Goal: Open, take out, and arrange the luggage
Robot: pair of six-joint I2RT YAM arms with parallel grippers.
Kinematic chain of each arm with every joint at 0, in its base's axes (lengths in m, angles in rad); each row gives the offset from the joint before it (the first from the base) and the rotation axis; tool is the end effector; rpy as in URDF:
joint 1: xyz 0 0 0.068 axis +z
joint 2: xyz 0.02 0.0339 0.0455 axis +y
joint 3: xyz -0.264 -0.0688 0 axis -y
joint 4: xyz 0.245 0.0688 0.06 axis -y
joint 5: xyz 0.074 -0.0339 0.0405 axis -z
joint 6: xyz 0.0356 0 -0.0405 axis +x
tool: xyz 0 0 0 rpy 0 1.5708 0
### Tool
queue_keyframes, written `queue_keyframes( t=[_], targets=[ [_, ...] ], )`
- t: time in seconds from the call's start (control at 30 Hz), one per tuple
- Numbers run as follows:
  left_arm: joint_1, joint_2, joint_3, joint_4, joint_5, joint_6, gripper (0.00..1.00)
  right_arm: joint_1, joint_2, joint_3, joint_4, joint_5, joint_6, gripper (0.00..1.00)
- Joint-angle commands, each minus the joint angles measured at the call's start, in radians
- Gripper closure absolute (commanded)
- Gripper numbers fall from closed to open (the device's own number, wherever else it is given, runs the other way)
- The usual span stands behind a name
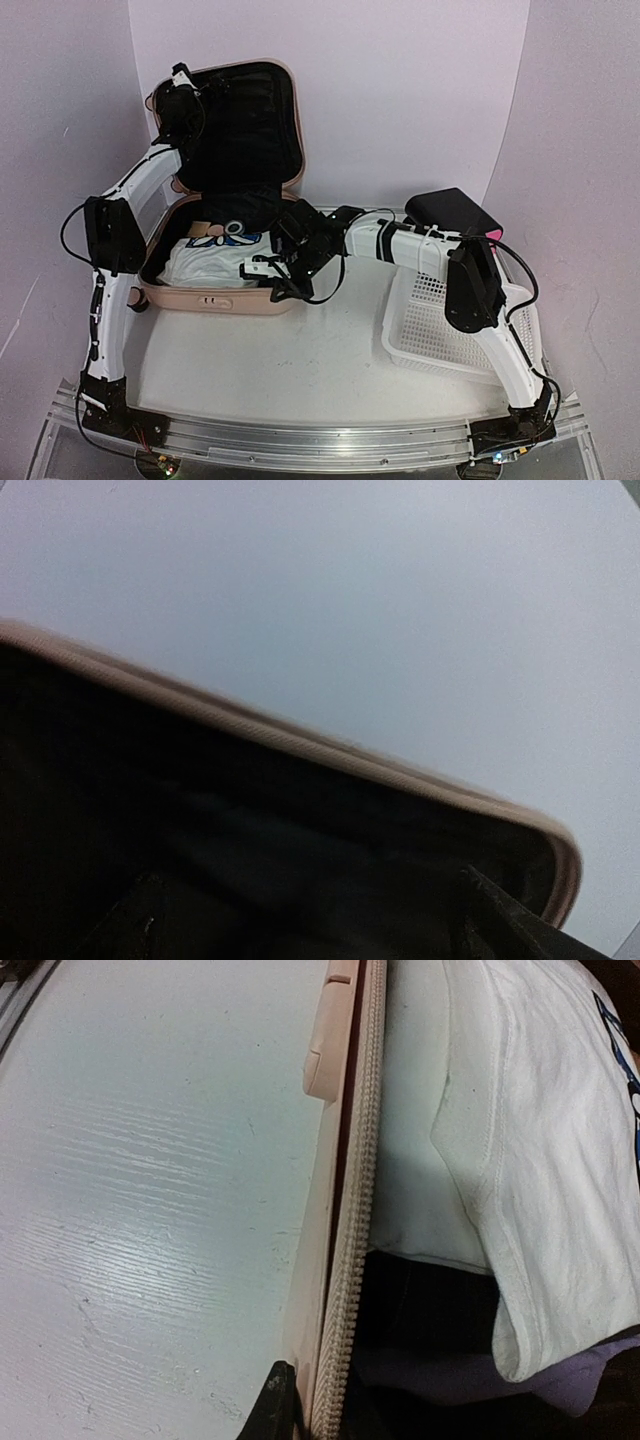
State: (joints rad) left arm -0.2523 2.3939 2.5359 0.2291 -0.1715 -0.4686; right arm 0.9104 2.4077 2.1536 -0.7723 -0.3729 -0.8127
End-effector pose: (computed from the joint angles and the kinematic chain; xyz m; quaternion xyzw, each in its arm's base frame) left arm 0.5334 -0.1312 0.4266 -0.1310 0.5515 -0.2448 0.7866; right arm 0.3110 0.4216 0.1951 -0.7507 0.5786 0.1912 0.2552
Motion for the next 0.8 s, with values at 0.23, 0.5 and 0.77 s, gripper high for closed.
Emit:
queue_keyframes(
  t=[0.23, 0.5, 0.77],
  targets=[
    [0.008, -0.411, -0.484, 0.004, 0.368, -0.072, 0.02, -0.039, 0.006, -0.04, 0.182, 0.152, 0.226, 0.91],
    [0.007, -0.778, -0.89, -0.003, 0.688, -0.215, 0.0, -0.044, -0.117, -0.117, 0.2, 0.25, 0.359, 0.25],
    [0.007, -1.014, -1.176, -0.079, 0.829, -0.23, 0.02, -0.044, -0.275, -0.199, 0.174, 0.311, 0.495, 0.02]
  ],
)
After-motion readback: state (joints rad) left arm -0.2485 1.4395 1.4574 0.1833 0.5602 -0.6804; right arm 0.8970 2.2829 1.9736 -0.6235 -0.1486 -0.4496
